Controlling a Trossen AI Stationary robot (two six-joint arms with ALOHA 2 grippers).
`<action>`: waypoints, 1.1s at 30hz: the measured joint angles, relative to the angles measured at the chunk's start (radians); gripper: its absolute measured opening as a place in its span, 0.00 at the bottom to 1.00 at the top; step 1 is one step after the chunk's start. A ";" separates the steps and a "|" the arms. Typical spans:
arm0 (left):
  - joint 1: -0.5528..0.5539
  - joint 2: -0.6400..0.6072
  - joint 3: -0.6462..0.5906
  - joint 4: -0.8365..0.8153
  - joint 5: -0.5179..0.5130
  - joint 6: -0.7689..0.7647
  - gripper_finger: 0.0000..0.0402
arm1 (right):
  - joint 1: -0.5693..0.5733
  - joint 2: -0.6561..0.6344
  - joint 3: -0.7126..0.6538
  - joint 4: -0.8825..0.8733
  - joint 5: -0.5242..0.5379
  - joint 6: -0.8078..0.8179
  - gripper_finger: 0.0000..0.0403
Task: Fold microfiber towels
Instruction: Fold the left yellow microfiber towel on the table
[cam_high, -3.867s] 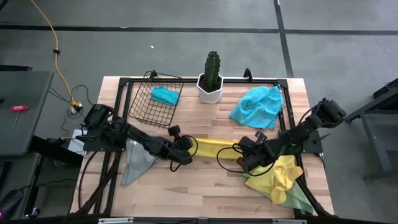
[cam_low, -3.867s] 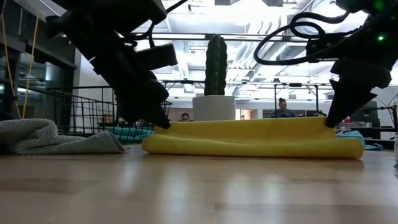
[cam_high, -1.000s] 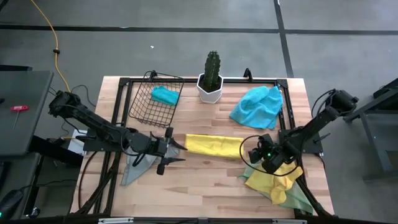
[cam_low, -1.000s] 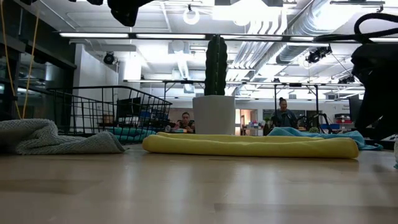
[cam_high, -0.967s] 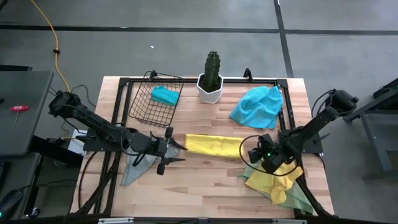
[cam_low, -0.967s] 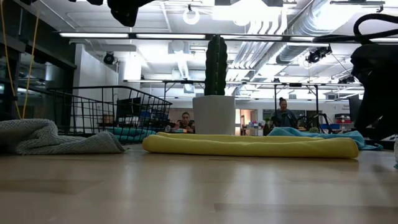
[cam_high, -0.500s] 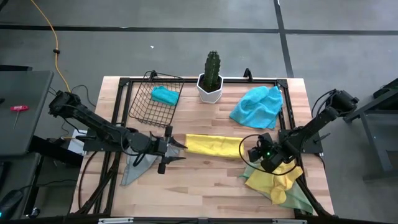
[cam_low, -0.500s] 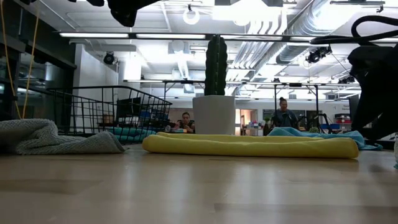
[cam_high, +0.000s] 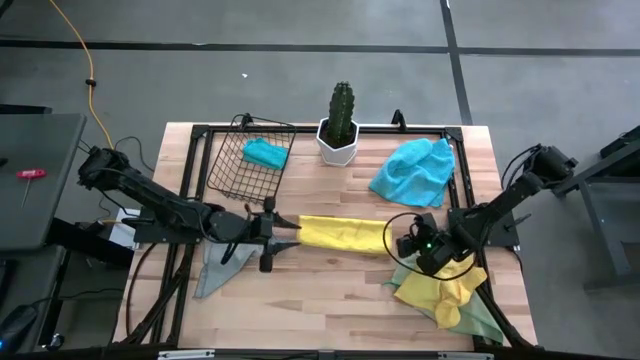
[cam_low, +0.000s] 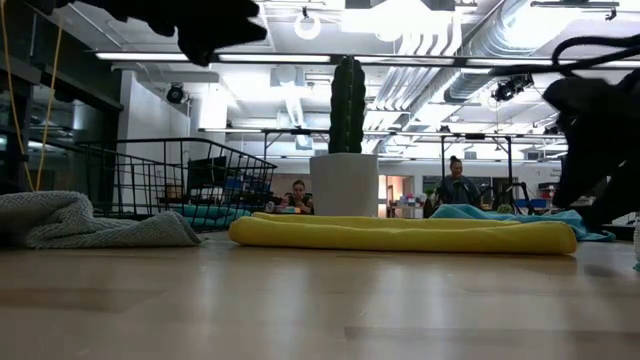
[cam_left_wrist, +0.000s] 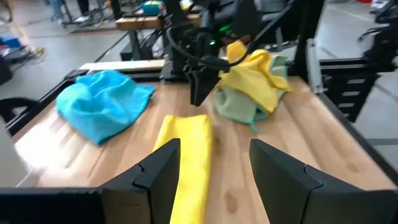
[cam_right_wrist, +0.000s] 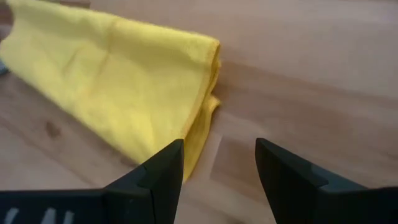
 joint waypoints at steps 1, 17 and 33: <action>0.007 0.000 0.000 -0.008 0.000 -0.008 0.46 | -0.015 0.010 0.000 0.008 -0.001 -0.013 0.47; 0.024 0.000 0.000 -0.055 0.004 -0.041 0.46 | -0.161 0.224 0.005 0.292 -0.081 -0.186 0.47; 0.024 -0.020 0.000 -0.062 -0.048 -0.041 0.46 | -0.162 0.235 0.002 0.256 -0.052 -0.218 0.23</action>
